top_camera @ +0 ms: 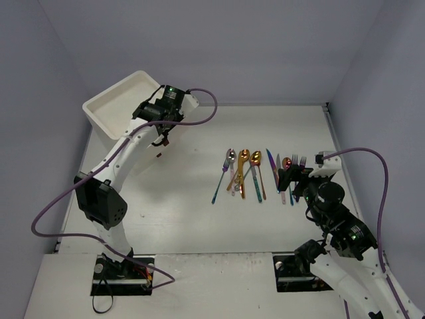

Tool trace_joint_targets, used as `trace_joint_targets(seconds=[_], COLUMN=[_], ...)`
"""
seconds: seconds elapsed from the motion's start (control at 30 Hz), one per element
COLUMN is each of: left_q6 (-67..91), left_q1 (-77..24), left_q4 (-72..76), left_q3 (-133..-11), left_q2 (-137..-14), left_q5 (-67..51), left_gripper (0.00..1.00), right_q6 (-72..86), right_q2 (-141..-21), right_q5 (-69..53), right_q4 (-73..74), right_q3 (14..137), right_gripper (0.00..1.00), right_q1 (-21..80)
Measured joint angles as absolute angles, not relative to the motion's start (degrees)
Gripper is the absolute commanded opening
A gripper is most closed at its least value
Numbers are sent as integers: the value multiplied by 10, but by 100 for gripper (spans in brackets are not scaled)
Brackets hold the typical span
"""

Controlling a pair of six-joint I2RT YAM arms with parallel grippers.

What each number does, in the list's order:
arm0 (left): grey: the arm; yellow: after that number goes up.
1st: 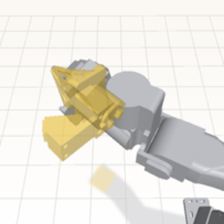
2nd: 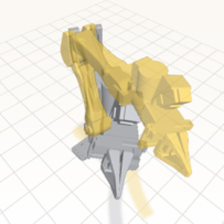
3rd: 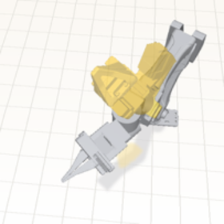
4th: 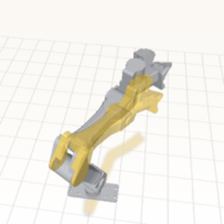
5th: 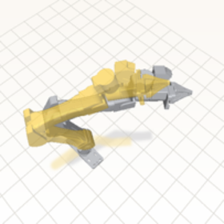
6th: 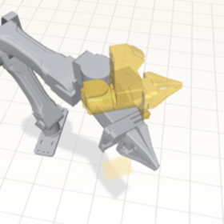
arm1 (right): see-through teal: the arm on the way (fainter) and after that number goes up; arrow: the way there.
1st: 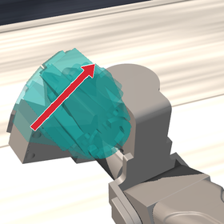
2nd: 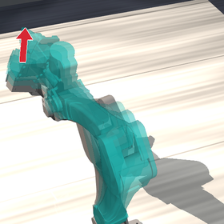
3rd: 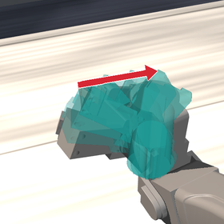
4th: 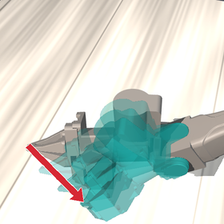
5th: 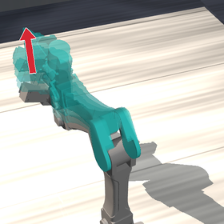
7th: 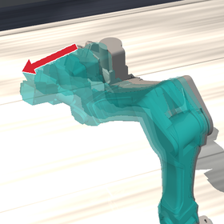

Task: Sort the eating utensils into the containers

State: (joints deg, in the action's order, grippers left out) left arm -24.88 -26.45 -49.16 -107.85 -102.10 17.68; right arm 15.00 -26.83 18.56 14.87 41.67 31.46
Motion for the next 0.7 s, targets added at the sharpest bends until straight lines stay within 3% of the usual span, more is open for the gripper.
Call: trace_joint_targets(seconds=[0.33,0.7], left_q6=[-222,-126], left_q1=[-251,-298], left_q4=[-491,-491], left_q3=[-1079,-1109], left_q2=[-1042,-1014], left_q5=[194,187], left_gripper=[41,57], right_q6=[150,150], right_q2=[-268,-277], right_q5=[185,179], right_q4=[149,149], right_q3=[417,417], right_gripper=[88,88], right_q1=[315,315])
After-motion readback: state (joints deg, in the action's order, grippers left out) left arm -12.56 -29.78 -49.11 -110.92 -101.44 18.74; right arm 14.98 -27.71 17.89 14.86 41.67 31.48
